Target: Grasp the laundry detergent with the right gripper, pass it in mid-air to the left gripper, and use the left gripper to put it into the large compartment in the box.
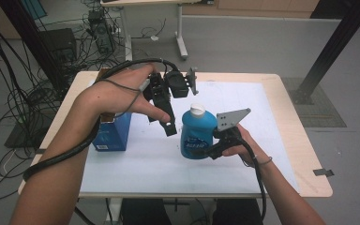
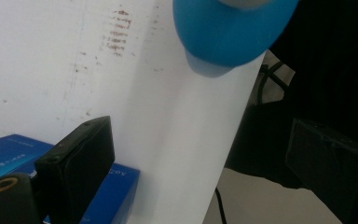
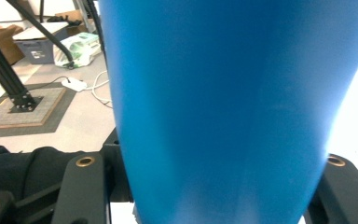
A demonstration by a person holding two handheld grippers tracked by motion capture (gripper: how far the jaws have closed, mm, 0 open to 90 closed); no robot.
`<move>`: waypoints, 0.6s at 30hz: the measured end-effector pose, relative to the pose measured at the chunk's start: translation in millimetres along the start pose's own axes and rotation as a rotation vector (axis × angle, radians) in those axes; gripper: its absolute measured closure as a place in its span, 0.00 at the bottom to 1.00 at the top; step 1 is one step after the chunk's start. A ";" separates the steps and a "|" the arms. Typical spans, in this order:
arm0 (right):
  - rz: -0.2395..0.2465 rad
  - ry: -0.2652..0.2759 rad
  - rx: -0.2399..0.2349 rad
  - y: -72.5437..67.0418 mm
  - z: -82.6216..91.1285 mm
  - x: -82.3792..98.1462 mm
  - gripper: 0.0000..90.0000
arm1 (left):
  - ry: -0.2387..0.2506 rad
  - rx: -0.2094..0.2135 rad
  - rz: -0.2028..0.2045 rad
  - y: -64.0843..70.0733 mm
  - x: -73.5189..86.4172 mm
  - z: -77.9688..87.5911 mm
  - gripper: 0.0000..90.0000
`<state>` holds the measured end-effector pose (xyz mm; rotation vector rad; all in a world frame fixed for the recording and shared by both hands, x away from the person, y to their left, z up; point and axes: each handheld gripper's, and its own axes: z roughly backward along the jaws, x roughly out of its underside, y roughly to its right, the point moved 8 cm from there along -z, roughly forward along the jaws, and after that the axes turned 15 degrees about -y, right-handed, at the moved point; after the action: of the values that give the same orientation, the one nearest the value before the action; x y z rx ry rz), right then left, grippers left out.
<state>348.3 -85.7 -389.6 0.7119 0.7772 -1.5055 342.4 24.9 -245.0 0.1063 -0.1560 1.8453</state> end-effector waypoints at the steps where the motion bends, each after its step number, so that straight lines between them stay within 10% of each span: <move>1: 0.005 -0.004 -0.005 -0.5 -0.9 -1.1 0.44 | -0.002 0.000 -0.006 0.5 -0.7 -0.4 0.09; 18: 0.060 -0.040 -0.049 -7.1 -13.4 -15.8 0.44 | -0.028 -0.007 -0.050 8.2 -13.8 -3.9 0.09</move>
<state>342.3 -65.3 -384.2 0.6611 0.7531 -1.4376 338.3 10.2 -251.4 0.1304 -0.1782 1.7940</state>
